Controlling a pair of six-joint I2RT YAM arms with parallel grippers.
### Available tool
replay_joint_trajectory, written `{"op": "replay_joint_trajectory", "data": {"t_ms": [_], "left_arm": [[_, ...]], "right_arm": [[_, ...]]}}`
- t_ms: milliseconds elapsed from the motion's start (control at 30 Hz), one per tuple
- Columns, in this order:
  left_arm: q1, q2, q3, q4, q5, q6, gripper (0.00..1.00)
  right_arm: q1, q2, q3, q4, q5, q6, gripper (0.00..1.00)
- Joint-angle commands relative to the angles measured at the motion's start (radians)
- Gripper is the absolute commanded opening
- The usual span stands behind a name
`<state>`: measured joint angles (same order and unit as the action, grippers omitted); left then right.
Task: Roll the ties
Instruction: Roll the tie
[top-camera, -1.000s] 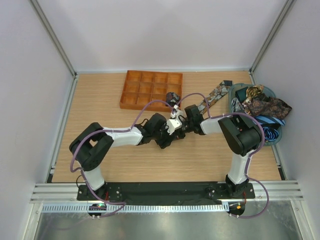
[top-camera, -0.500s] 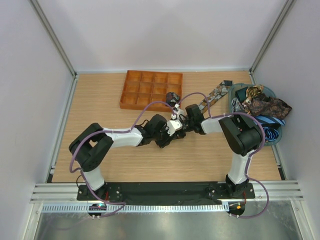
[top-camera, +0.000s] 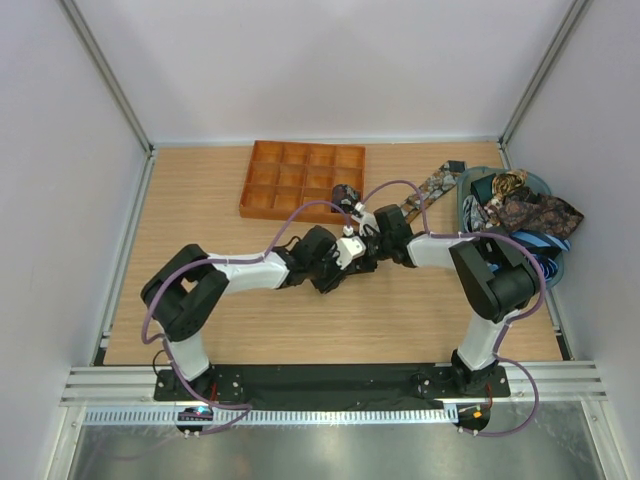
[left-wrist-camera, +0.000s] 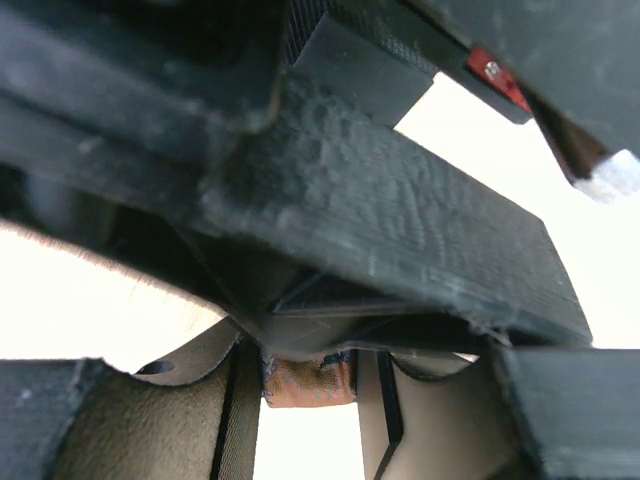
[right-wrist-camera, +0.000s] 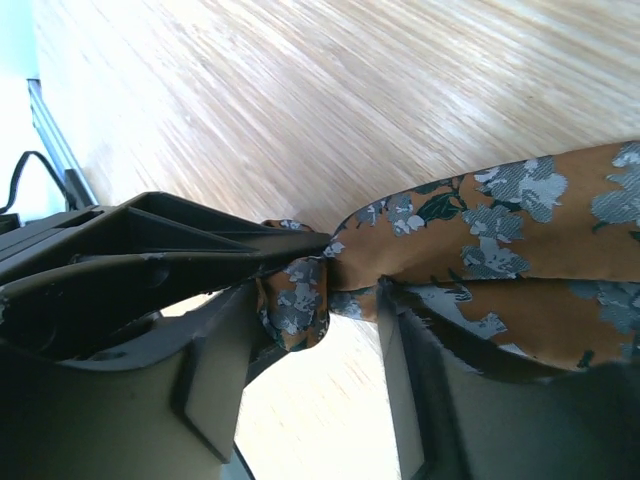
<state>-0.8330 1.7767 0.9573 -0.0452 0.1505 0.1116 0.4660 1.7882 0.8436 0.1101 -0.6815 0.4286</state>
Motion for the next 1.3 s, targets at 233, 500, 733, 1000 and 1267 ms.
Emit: {"op": "replay_joint_trajectory", "data": {"t_ms": [233, 500, 733, 1000, 1267], "left_arm": [[0.003, 0.075, 0.024, -0.137, -0.074, -0.062, 0.27], [0.005, 0.05, 0.018, -0.11, -0.048, -0.058, 0.62], [0.003, 0.064, 0.044, -0.102, -0.054, -0.046, 0.65], [0.005, 0.105, 0.077, -0.162, -0.103, -0.061, 0.26], [0.005, 0.121, 0.086, -0.186, -0.108, -0.064, 0.22]], "right_arm": [[0.017, -0.004, 0.041, -0.078, 0.005, -0.039, 0.32], [0.017, 0.046, 0.035, -0.058, -0.001, -0.059, 0.18], [0.017, 0.076, 0.041, -0.041, -0.009, -0.071, 0.17], [0.017, 0.06, 0.032, -0.032, 0.005, -0.062, 0.28], [0.005, -0.071, -0.003, -0.016, 0.086, -0.01, 0.51]]}}
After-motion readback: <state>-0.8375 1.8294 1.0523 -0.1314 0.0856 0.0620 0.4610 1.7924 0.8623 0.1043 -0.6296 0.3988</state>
